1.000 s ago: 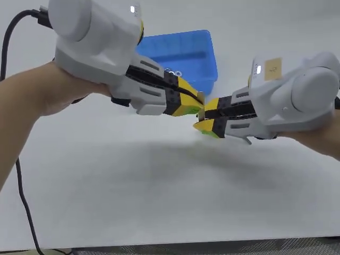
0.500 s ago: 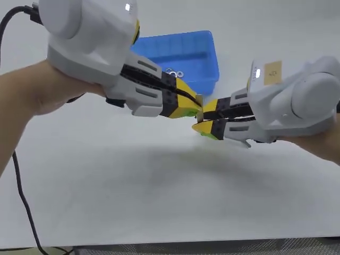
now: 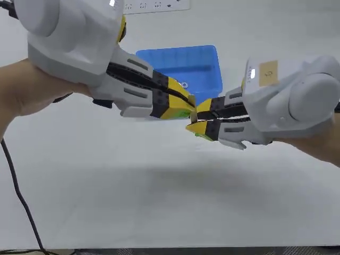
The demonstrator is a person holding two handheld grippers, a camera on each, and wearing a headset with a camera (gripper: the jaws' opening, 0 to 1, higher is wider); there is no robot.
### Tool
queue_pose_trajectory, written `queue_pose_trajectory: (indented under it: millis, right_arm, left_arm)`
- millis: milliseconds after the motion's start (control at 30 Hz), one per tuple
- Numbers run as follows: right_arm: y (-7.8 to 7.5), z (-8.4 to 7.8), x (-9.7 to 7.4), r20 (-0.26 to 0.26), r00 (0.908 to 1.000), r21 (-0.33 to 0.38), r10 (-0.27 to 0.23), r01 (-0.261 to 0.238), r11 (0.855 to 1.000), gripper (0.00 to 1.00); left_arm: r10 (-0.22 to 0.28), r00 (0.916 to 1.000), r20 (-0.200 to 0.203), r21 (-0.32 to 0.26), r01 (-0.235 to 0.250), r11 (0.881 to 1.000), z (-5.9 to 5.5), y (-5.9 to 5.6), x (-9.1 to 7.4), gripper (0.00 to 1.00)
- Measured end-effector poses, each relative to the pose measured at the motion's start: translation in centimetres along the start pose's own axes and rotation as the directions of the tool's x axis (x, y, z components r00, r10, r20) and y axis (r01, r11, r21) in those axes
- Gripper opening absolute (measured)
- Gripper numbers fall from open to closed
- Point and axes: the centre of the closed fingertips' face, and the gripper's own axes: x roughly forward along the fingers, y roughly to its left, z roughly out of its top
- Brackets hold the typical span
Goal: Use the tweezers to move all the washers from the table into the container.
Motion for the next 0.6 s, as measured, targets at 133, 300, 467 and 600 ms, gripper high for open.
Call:
queue_pose_trajectory:
  millis: [133, 300, 467, 600]
  right_arm:
    - [-0.7, 1.2, 0.0, 0.008, 1.0, -0.03, 0.006, -0.006, 1.0, 0.1]
    - [-2.1, 2.9, 0.2, 0.017, 0.9999, -0.071, 0.004, -0.003, 0.997, 0.1]
    - [-4.0, 3.9, 0.5, 0.027, 0.9996, -0.096, -0.004, 0.006, 0.995, 0.1]
    - [-5.3, 4.2, 1.1, 0.029, 0.9996, -0.114, -0.004, 0.007, 0.993, 0.1]
  left_arm:
    - [0.03, 0.9995, 0.007, 0.029, -0.03, 0.999, 0.9, 0.5, -1.3, 0.07]
    - [0.06, 0.9981, 0.014, 0.058, -0.06, 0.996, 1.7, 1.8, -2.7, 0.07]
    - [0.085, 0.9962, 0.019, 0.082, -0.086, 0.993, 2.2, 3.3, -3.4, 0.07]
    - [0.087, 0.9962, 0.008, 0.105, -0.087, 0.991, 2.4, 4.4, -3.4, 0.07]
